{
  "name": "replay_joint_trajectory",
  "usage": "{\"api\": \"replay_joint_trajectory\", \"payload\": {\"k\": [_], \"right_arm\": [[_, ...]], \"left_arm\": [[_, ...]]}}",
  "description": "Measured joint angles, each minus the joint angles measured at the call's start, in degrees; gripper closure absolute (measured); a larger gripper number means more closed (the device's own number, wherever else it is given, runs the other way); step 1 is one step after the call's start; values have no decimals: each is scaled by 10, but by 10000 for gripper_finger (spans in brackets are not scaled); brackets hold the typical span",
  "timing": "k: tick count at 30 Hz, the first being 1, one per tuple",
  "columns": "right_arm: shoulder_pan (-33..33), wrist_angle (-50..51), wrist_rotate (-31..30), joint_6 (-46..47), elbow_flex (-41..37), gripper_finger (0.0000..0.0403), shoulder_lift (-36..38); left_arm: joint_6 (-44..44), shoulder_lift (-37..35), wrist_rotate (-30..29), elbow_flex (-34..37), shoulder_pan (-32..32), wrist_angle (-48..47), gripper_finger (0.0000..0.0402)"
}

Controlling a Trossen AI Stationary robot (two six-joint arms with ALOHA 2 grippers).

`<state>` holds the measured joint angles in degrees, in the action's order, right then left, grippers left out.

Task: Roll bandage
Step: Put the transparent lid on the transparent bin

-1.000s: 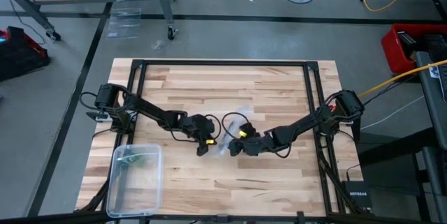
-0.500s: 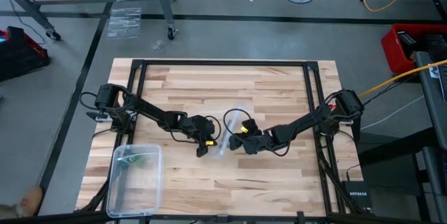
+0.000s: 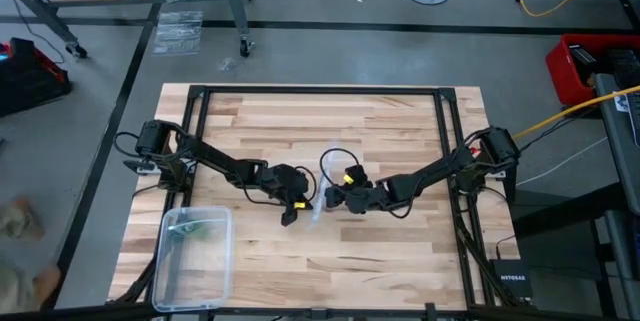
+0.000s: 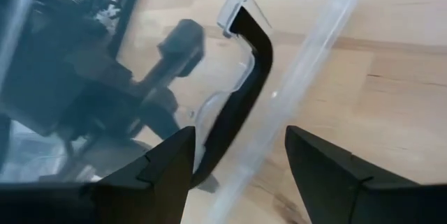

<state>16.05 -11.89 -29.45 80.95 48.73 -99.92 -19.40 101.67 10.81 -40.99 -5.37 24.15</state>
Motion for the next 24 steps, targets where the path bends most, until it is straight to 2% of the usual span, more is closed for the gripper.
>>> {"api": "replay_joint_trajectory", "payload": {"k": [10, 16, 24], "right_arm": [[-4, -26, 7, 0, 0, 174, -19], [-4, -129, 18, -2, 0, 174, -65], [-4, -153, 20, -4, 0, 174, -72]], "left_arm": [[23, 0, -9, 0, 2, 24, 399], [24, 0, -9, 0, 2, 17, 399], [41, 0, -9, 0, 2, -10, 399]]}}
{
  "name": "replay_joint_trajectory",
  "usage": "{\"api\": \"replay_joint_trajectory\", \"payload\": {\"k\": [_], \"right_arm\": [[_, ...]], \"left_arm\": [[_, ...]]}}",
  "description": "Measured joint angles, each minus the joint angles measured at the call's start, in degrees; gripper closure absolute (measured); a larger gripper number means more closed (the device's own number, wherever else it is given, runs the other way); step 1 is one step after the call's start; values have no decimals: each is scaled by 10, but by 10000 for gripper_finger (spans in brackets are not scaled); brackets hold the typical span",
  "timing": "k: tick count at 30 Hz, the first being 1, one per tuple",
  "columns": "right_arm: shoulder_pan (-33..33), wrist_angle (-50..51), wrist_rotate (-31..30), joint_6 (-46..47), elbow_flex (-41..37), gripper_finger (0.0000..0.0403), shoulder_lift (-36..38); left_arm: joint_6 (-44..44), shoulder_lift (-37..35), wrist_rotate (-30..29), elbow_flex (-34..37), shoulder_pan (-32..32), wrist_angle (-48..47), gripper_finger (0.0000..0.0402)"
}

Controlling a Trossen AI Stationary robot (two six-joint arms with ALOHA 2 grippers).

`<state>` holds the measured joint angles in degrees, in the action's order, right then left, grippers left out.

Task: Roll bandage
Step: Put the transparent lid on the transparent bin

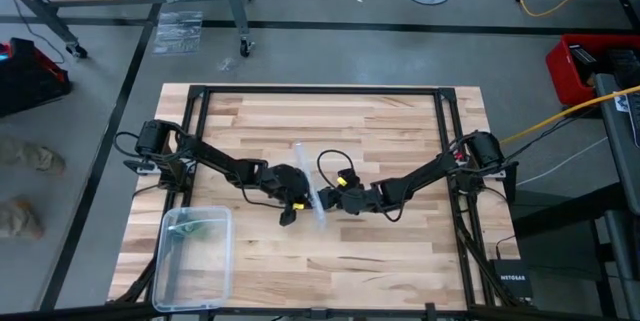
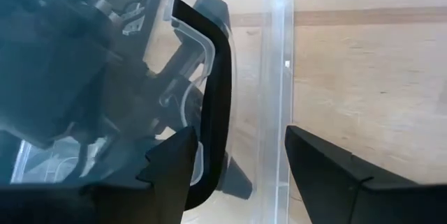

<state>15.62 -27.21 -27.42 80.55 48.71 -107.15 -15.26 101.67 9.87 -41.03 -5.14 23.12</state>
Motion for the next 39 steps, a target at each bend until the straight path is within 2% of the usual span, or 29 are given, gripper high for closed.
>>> {"api": "replay_joint_trajectory", "payload": {"k": [11, 18, 25, 31, 39], "right_arm": [[0, -28, 19, -4, 0, 174, 0], [0, -29, 10, -6, 0, 174, 0], [1, -10, 13, -44, 23, 174, 0], [2, 14, 14, -25, 28, 174, 0], [3, -1, 22, -25, 28, 174, 0]], "left_arm": [[82, 0, -51, 0, 0, -20, 399], [84, 0, -53, 1, 0, -16, 399], [140, 0, -50, 1, 0, -15, 399], [144, 0, -47, 1, 0, -16, 399], [203, 0, -26, 2, -14, 7, 399]]}}
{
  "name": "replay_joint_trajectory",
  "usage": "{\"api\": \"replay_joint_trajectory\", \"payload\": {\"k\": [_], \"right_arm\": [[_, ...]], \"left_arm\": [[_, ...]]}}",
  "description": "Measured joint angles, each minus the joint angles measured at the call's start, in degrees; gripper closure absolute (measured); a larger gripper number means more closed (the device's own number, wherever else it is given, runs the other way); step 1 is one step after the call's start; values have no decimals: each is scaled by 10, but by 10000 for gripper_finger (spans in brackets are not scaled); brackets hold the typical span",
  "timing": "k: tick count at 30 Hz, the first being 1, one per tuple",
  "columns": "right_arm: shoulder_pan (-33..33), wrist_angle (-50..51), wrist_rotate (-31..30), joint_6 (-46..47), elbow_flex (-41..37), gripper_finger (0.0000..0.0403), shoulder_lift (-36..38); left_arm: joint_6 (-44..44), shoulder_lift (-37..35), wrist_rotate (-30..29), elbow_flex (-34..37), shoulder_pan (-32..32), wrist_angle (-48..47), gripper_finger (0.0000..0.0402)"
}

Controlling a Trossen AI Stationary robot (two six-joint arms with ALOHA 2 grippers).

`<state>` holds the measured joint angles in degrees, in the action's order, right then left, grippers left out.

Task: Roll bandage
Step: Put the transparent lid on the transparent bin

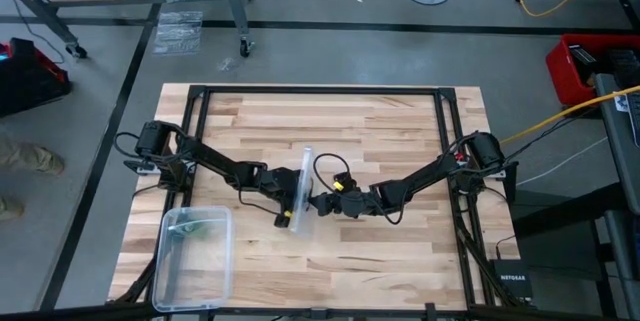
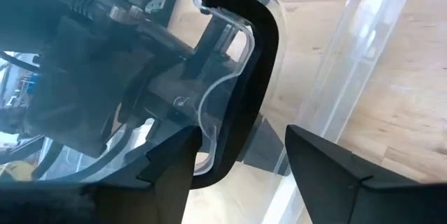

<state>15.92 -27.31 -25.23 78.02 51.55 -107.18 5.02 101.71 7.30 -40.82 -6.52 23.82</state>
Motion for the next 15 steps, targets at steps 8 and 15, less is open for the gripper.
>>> {"api": "replay_joint_trajectory", "payload": {"k": [8, 15], "right_arm": [[0, -7, 0, -3, 0, 174, 1], [1, -24, 5, -52, 7, 174, 1]], "left_arm": [[16, 1, 3, 1, -2, 24, 399], [26, -1, 6, 1, -2, 45, 401]]}}
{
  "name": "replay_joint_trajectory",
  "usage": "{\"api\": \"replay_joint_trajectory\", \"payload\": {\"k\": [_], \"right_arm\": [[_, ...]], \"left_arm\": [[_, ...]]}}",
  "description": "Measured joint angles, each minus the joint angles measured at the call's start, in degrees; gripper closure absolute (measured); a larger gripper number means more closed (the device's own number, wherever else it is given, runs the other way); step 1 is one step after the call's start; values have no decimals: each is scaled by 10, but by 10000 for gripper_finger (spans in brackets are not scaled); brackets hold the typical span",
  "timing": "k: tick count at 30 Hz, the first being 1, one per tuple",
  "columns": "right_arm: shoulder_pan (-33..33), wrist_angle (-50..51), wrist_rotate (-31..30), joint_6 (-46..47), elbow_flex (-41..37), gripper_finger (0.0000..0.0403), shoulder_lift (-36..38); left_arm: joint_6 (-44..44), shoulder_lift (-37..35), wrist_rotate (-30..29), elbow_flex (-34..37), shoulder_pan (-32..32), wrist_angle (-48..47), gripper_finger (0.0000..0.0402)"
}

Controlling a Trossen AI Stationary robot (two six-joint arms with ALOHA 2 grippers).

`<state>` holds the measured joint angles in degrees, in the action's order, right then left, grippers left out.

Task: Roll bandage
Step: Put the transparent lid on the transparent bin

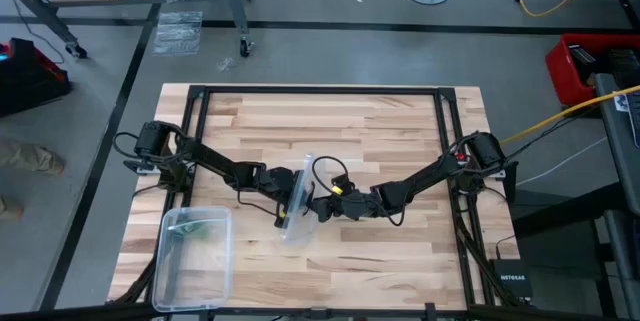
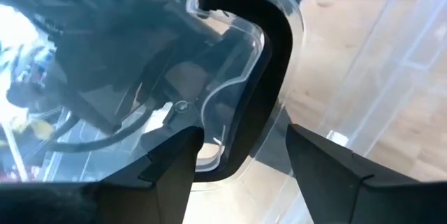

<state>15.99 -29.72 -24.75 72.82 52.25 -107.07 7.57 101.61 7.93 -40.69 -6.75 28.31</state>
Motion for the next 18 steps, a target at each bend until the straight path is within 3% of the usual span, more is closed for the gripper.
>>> {"api": "replay_joint_trajectory", "payload": {"k": [9, 18], "right_arm": [[-1, -28, -11, -45, 9, 174, 1], [-2, -53, -1, -82, 8, 174, 0]], "left_arm": [[21, -75, -38, 0, 2, -84, 401], [25, -83, -39, 0, -17, -90, 401]]}}
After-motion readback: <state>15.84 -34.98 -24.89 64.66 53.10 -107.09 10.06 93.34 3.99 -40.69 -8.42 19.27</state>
